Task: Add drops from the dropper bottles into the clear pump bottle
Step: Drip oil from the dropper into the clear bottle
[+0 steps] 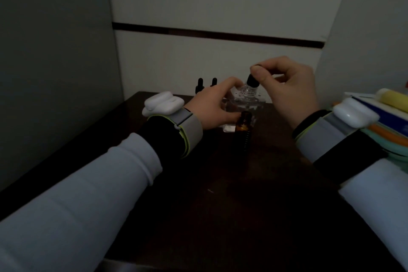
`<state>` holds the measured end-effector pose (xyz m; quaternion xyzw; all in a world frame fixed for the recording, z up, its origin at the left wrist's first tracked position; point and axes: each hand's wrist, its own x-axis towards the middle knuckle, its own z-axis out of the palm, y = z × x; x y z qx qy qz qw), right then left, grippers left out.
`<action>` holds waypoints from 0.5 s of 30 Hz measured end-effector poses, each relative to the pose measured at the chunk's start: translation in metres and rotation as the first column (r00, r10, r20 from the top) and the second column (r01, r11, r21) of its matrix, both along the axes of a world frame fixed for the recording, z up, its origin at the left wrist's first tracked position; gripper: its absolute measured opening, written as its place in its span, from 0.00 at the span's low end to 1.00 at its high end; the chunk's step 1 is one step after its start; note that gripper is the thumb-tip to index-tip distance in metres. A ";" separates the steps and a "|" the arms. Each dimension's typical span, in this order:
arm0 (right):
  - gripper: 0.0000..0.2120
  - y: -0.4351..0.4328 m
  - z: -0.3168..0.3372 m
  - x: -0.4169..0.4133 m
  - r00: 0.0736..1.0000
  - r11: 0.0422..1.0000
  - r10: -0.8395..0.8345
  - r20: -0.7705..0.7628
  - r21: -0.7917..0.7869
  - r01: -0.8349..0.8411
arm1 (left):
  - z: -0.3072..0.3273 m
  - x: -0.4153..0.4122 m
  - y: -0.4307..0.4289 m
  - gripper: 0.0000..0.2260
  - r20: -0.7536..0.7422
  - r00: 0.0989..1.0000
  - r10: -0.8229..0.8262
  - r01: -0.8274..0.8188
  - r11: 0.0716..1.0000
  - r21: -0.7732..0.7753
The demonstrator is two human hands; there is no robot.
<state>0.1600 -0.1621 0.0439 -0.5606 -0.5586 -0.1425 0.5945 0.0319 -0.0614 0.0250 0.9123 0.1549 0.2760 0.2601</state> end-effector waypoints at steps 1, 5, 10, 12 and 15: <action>0.05 0.000 0.000 0.000 1.000 1.000 0.004 -0.008 -0.001 -0.004 | 0.000 0.000 0.000 0.24 -0.003 1.000 -0.001 0.001 1.000 -0.001; 0.04 -0.001 0.001 -0.002 1.000 1.000 -0.001 -0.004 -0.005 0.001 | -0.001 0.001 0.001 0.24 -0.001 1.000 0.004 -0.004 1.000 -0.003; 0.01 -0.002 0.001 -0.002 1.000 1.000 -0.008 -0.024 -0.002 0.008 | -0.001 0.001 0.001 0.25 0.007 1.000 0.003 -0.003 1.000 -0.004; 0.03 -0.002 0.000 -0.002 1.000 1.000 -0.008 -0.024 -0.007 0.008 | -0.001 0.001 0.001 0.25 0.005 1.000 0.001 -0.001 1.000 -0.007; 0.02 -0.002 0.002 -0.002 1.000 0.999 -0.021 -0.023 0.027 0.022 | -0.002 0.001 0.003 0.25 -0.003 1.000 0.010 -0.010 1.000 0.001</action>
